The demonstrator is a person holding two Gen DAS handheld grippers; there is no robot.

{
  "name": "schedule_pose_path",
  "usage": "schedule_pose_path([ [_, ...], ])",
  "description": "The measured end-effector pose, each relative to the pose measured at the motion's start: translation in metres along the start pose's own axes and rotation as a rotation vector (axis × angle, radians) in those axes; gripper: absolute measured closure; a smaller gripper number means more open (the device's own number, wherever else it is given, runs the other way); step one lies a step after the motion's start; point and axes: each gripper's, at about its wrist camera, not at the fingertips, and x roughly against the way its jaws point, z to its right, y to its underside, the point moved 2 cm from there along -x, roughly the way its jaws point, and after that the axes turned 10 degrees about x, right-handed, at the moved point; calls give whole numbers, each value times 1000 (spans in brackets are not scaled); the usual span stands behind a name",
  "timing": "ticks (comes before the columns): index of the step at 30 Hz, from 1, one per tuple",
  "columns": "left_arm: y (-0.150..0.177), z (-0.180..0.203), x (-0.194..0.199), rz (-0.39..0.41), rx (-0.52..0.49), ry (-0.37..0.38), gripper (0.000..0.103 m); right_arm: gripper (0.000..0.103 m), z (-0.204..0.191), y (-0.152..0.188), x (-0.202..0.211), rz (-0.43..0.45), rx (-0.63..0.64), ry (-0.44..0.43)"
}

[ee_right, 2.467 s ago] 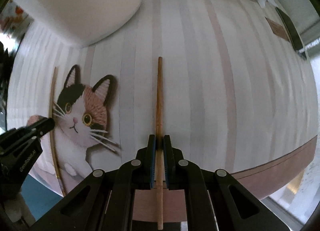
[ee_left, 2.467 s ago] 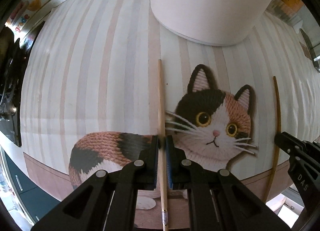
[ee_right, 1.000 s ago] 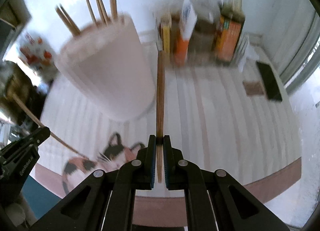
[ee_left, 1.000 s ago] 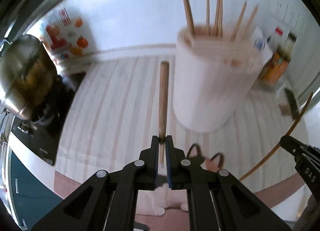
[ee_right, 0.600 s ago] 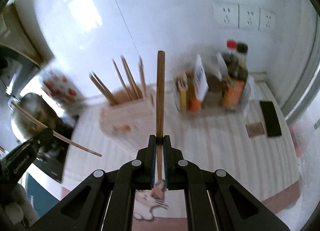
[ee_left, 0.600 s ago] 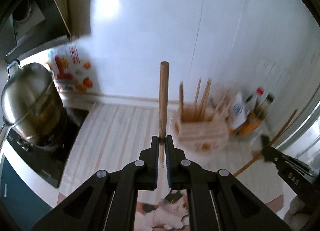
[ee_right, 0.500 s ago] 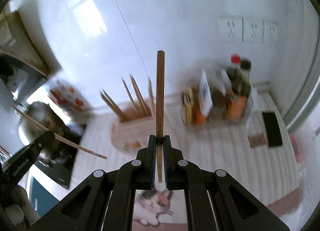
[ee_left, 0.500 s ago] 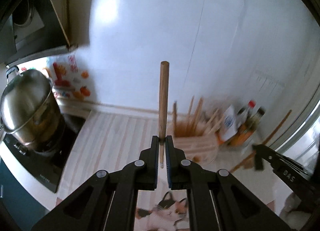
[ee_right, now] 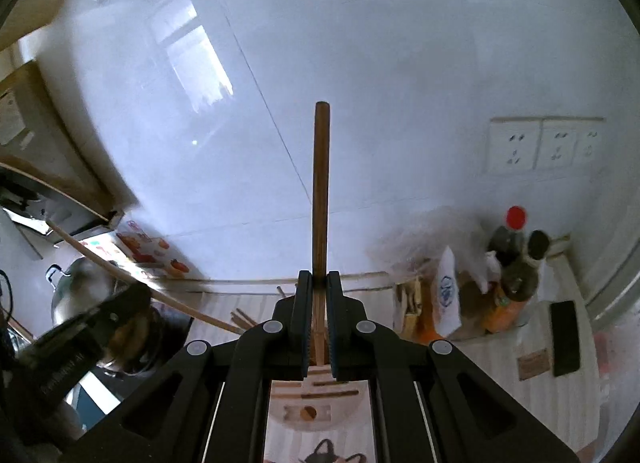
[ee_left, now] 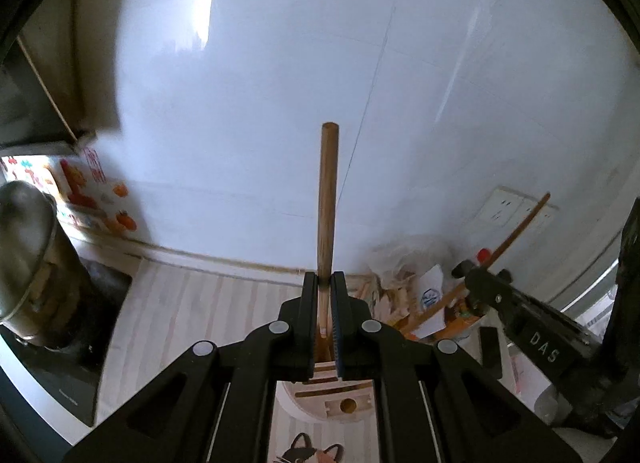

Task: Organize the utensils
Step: 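Carry both chopsticks up over the pink holder, then lower the chopsticks into the holder and open both tools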

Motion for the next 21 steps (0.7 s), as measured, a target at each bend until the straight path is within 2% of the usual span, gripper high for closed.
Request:
schedule_pose_path([
  [5,10,-10,-49,-98,41,-28,99,96,11,-2,-52,-84,-16,-22],
  [9,18,-15,-71,-135,60,-43,99,96,16,5,-78,-132,-21,-28],
  [21,20,-14,-86,-140,69,-56,99,96,26,23,-107,-203,-24,-34],
])
